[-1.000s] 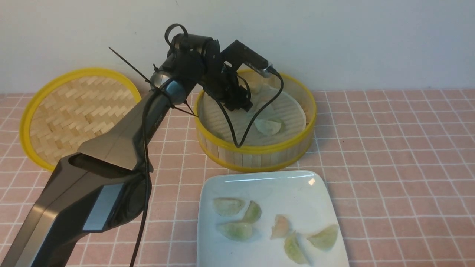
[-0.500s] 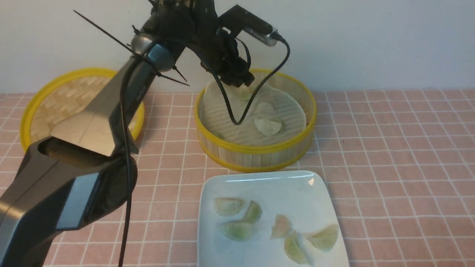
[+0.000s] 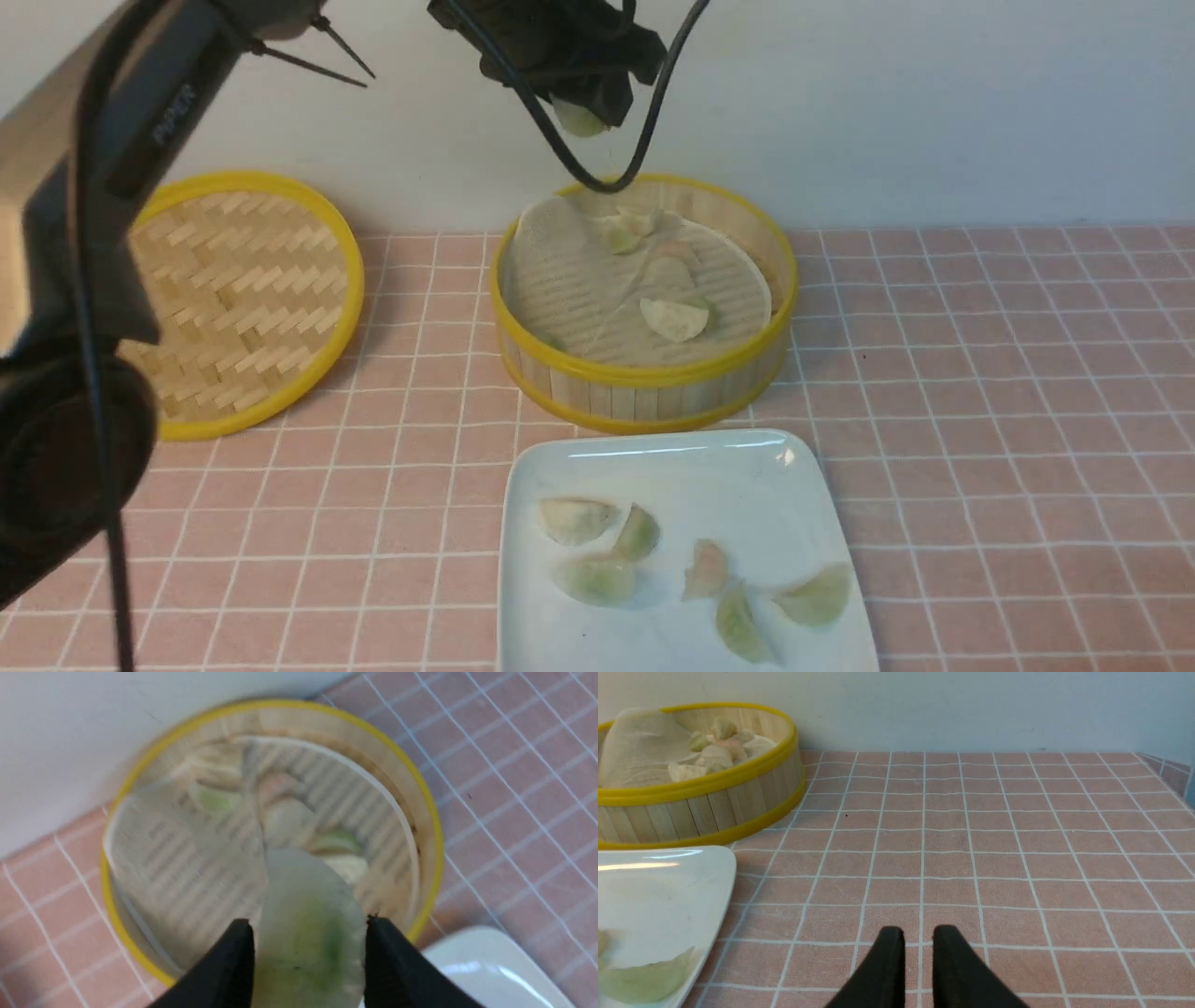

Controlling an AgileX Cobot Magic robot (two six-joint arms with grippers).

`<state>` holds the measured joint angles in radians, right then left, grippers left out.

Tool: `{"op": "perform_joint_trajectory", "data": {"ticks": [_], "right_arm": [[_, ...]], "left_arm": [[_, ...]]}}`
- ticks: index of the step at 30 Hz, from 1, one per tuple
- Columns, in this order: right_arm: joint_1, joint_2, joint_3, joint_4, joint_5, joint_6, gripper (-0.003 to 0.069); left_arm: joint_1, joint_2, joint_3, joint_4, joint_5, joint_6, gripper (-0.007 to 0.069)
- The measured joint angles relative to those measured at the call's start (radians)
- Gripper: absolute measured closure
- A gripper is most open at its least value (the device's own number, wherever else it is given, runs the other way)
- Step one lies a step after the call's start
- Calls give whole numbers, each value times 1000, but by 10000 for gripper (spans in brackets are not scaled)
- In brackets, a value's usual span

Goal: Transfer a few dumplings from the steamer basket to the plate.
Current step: Use the left arm to put the dumpling into the plate

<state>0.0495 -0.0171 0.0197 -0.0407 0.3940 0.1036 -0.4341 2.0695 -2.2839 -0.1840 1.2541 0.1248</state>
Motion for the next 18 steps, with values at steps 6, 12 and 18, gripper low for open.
{"op": "perform_joint_trajectory", "data": {"ticks": [6, 12, 18], "right_arm": [[0, 0, 0, 0, 0, 0, 572], [0, 0, 0, 0, 0, 0, 572], [0, 0, 0, 0, 0, 0, 572]], "left_arm": [[-102, -245, 492, -3, -5, -1, 355], [-259, -358, 848, -8, -89, -1, 355], [-349, -319, 988, -11, -280, -1, 355]]}}
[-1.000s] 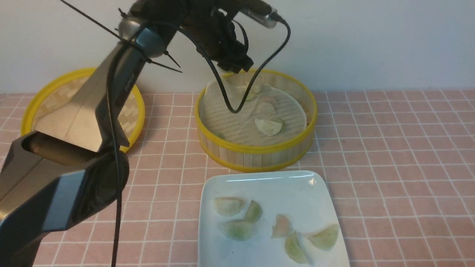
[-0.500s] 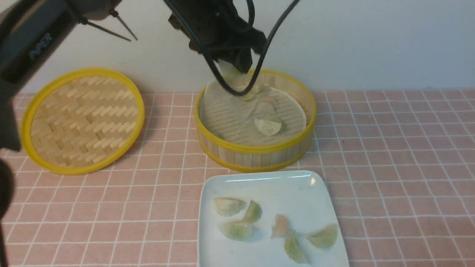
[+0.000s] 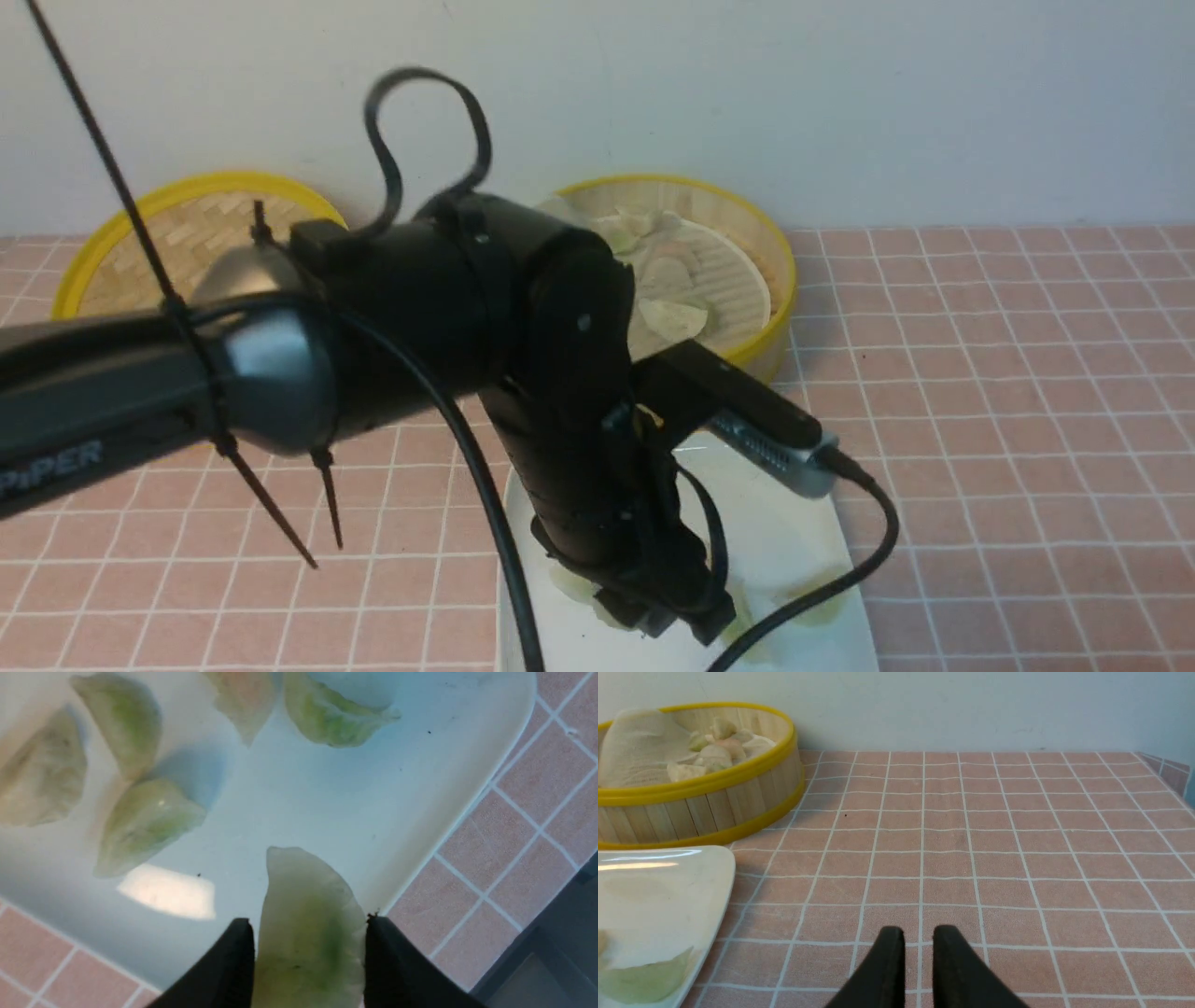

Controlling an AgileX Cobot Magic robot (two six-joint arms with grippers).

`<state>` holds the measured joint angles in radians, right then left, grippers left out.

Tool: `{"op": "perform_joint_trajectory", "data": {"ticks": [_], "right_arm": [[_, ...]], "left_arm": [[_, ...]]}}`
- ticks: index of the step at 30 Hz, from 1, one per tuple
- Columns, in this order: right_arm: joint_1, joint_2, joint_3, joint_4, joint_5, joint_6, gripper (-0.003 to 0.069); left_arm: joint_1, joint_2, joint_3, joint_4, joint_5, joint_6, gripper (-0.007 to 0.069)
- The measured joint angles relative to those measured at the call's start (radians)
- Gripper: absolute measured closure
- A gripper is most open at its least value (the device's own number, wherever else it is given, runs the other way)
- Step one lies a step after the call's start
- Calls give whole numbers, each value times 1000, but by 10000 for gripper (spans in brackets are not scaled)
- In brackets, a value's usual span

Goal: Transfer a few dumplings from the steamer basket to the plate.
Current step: Use the left arm to put the dumpling into the plate

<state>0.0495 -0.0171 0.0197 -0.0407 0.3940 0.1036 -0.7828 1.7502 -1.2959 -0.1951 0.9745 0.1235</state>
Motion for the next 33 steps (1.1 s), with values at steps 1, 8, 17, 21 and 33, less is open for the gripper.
{"op": "perform_joint_trajectory", "data": {"ticks": [1, 8, 17, 21, 33], "right_arm": [[0, 0, 0, 0, 0, 0, 572], [0, 0, 0, 0, 0, 0, 572], [0, 0, 0, 0, 0, 0, 572], [0, 0, 0, 0, 0, 0, 572], [0, 0, 0, 0, 0, 0, 572]], "left_arm": [[-1, 11, 2, 0, -20, 0, 355], [-1, 83, 3, -30, -130, -8, 291], [-1, 99, -51, -14, -112, -47, 206], [-1, 30, -95, 70, -55, -138, 374], [-1, -728, 252, 363, -393, -408, 631]]}}
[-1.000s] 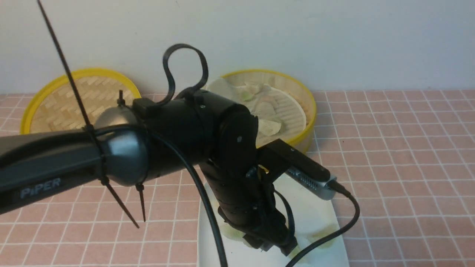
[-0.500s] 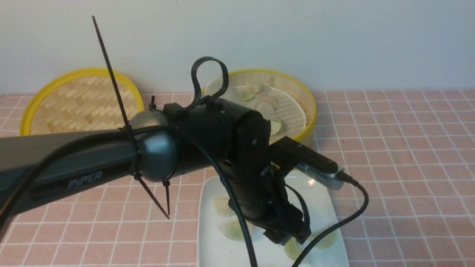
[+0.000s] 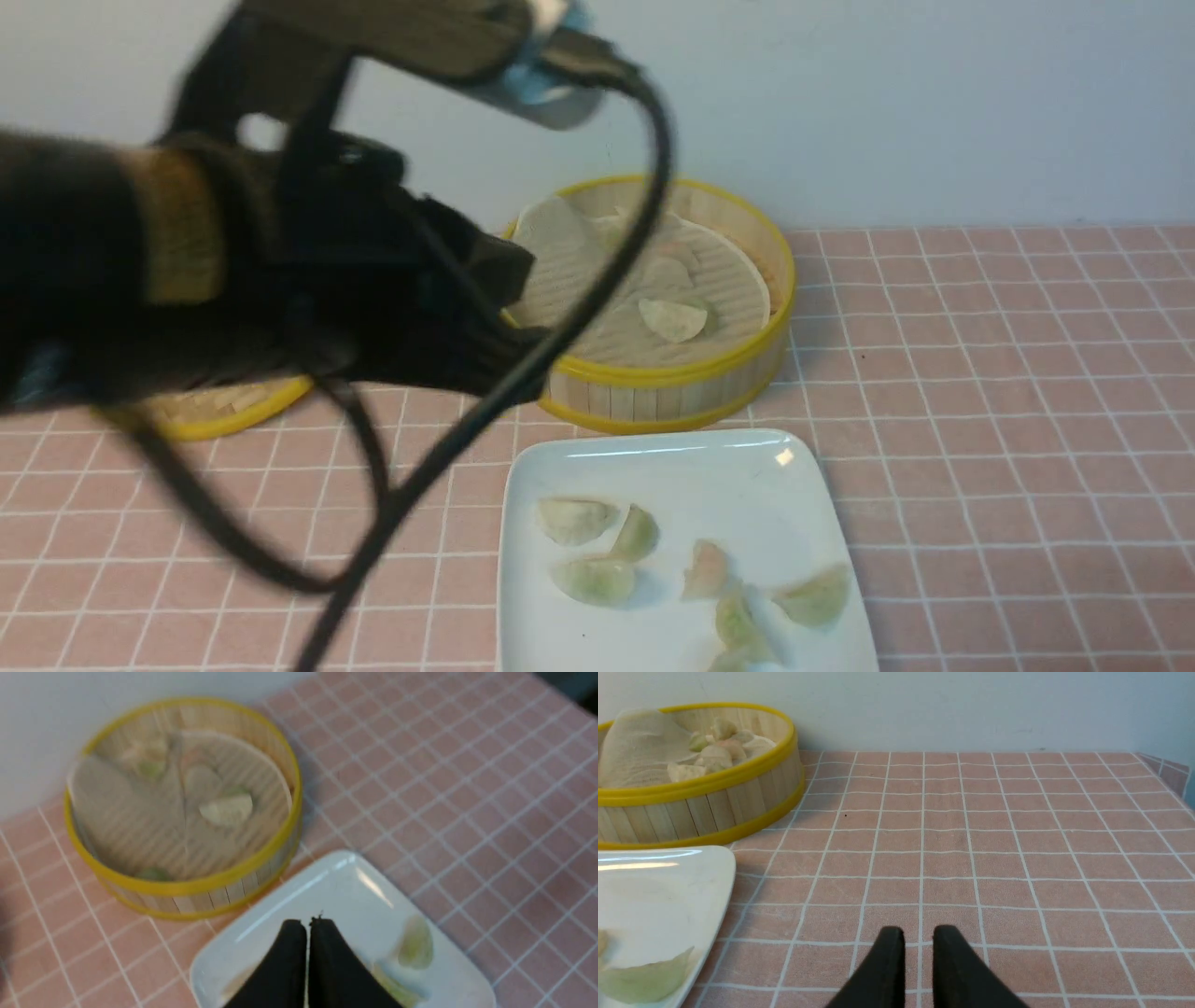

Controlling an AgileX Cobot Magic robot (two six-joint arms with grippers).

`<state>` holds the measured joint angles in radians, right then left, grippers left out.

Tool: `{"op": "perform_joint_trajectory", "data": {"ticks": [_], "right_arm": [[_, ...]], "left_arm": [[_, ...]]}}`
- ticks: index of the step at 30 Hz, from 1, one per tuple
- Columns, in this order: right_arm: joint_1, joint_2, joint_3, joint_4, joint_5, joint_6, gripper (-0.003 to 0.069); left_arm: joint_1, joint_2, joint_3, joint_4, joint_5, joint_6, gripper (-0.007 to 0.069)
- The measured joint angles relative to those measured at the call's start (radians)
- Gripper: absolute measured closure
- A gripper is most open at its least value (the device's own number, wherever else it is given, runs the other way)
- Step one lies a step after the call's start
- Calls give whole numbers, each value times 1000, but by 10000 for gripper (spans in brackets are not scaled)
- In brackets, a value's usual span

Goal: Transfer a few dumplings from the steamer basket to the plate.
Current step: Use the left arm to put the dumpling into the plate

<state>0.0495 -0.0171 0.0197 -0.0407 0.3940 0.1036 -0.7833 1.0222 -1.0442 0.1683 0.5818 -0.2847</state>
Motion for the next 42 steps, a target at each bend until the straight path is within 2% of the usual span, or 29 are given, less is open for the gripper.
{"op": "perform_joint_trajectory", "data": {"ticks": [6, 17, 24, 26, 30, 31, 32, 36, 40, 42], "right_arm": [[0, 0, 0, 0, 0, 0, 572], [0, 0, 0, 0, 0, 0, 572], [0, 0, 0, 0, 0, 0, 572], [0, 0, 0, 0, 0, 0, 572], [0, 0, 0, 0, 0, 0, 572], [0, 0, 0, 0, 0, 0, 572], [0, 0, 0, 0, 0, 0, 572], [0, 0, 0, 0, 0, 0, 572], [0, 0, 0, 0, 0, 0, 572], [0, 0, 0, 0, 0, 0, 572]], "left_arm": [[0, -295, 234, 55, -193, -20, 631], [0, -819, 460, 72, -260, -61, 631], [12, -946, 613, 91, -260, -72, 631], [57, -959, 655, 74, -260, -59, 631], [279, -975, 762, -44, -260, 57, 631], [292, -975, 762, -44, -260, 57, 631], [390, -987, 815, -94, -260, 135, 631], [597, -1020, 935, -197, -259, 260, 631], [681, -1032, 1040, -232, -255, 299, 631], [688, -1032, 1069, -232, -241, 305, 631]]}}
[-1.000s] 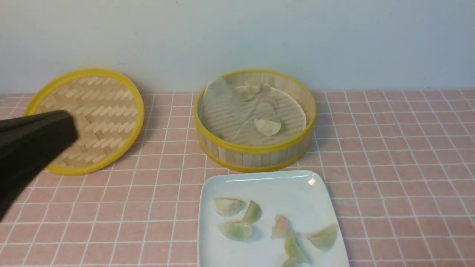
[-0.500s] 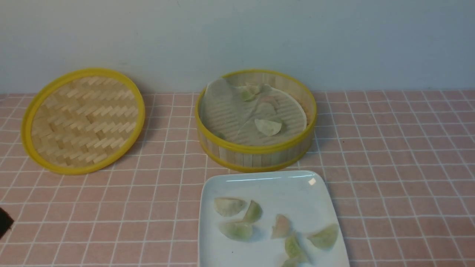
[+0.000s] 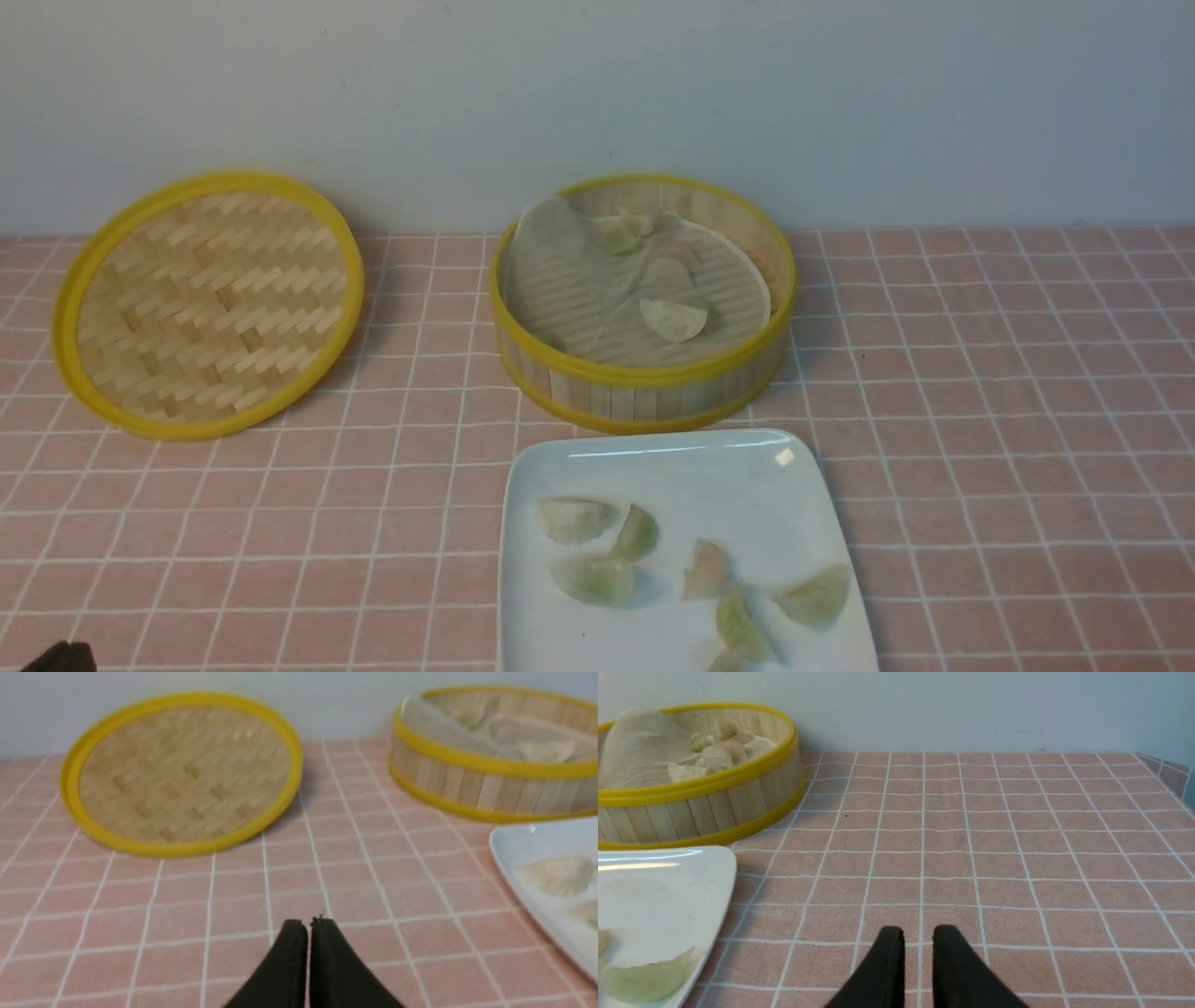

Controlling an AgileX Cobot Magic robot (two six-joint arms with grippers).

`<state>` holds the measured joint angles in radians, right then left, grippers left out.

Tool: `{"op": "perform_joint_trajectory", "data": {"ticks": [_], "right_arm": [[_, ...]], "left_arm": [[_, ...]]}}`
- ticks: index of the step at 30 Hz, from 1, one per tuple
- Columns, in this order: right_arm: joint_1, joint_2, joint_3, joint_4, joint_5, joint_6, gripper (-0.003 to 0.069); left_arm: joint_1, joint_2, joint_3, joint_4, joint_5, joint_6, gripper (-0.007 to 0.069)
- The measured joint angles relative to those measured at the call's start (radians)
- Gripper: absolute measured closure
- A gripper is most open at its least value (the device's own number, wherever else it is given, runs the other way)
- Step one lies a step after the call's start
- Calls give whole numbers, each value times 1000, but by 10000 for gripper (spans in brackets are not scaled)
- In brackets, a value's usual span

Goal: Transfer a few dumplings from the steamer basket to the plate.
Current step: Use the left arm to put the dumpling into the plate

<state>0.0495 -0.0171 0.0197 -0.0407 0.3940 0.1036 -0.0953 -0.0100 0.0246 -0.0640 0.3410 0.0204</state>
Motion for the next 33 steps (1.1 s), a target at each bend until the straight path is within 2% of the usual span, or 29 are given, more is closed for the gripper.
{"op": "perform_joint_trajectory", "data": {"ticks": [3, 33], "right_arm": [[0, 0, 0, 0, 0, 0, 572], [0, 0, 0, 0, 0, 0, 572]], "left_arm": [[3, 0, 3, 0, 37, 2, 631], [3, 0, 3, 0, 38, 9, 631]]}}
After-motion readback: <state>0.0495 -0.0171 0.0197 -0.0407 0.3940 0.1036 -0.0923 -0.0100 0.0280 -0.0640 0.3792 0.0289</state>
